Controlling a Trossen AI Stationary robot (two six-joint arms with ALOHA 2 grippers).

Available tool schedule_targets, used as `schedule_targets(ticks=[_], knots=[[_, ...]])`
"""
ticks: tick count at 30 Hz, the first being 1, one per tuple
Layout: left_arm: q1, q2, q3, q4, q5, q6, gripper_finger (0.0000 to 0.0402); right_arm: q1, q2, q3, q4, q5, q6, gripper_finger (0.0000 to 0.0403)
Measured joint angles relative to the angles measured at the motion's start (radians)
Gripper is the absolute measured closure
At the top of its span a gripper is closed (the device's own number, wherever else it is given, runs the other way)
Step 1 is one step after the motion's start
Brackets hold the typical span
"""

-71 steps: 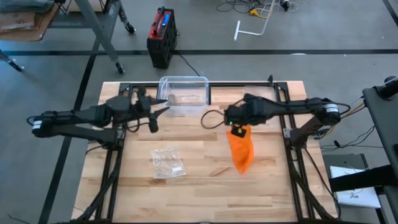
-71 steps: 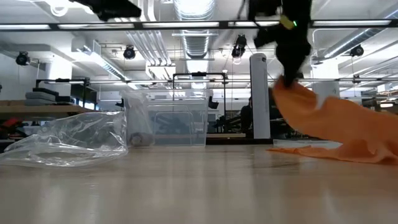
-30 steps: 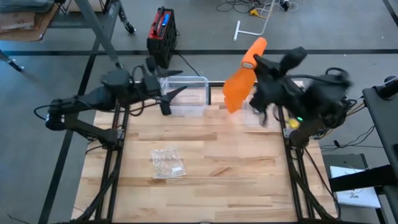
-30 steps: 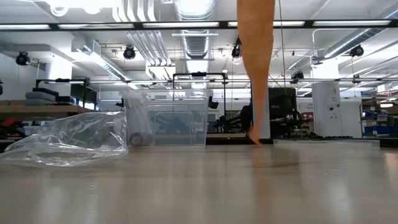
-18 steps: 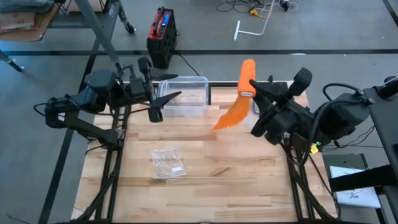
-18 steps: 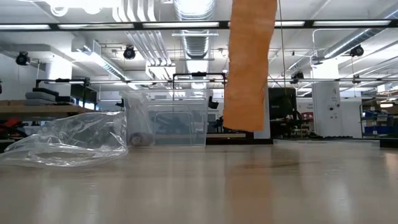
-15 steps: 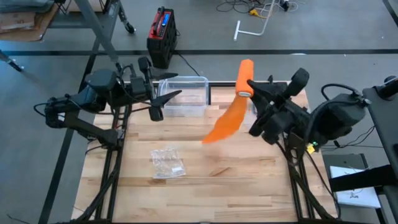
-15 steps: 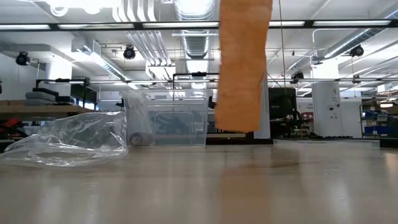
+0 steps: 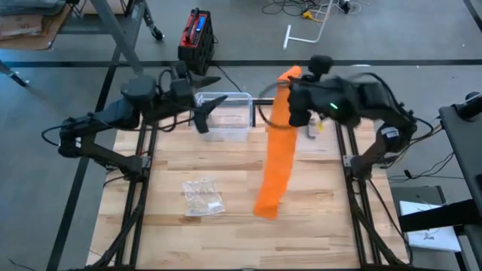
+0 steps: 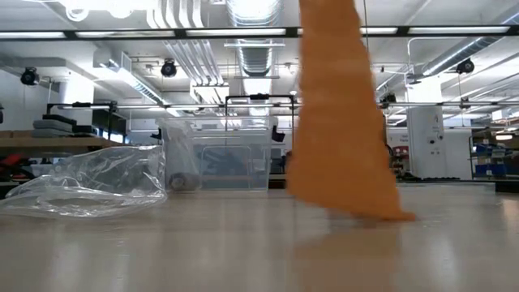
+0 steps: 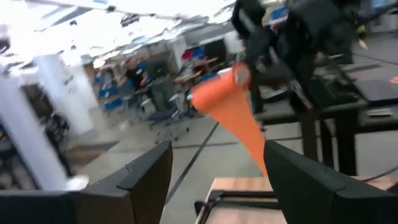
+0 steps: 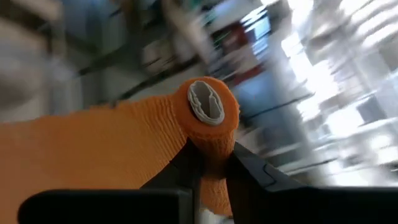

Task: Roll bandage
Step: Roll the orange bandage

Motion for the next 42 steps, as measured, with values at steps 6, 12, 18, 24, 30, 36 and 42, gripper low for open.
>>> schedule_targets(ticks=[6, 12, 18, 24, 30, 36, 42], knots=[[0.087, 0.062, -0.06, 0.035, 0.002, -0.039, 0.0157, -0.289, 0.019, -0.069, -0.271, -0.32, 0.308, 0.0354], [0.152, 0.163, -0.137, 0.171, 0.018, 0.01, 0.0157, -0.413, 0.02, -0.275, -0.142, -0.337, 0.206, 0.0358], [0.264, 0.266, -0.189, 0.294, 0.158, 0.03, 0.0158, -0.447, 0.02, -0.417, -0.105, -0.333, 0.152, 0.0357], [0.322, 0.408, -0.211, 0.483, 0.331, 0.084, 0.0167, -0.448, 0.02, -0.489, -0.063, -0.335, 0.151, 0.0357], [0.322, 0.527, -0.171, 0.585, 0.352, 0.119, 0.0163, -0.448, 0.02, -0.539, 0.007, -0.336, 0.136, 0.0357], [0.322, 0.606, -0.098, 0.579, 0.358, 0.121, 0.0164, -0.448, 0.019, -0.554, 0.027, -0.337, 0.118, 0.0357], [0.322, 0.634, -0.055, 0.58, 0.4, 0.143, 0.0186, -0.448, 0.018, -0.554, 0.029, -0.362, 0.115, 0.0357]])
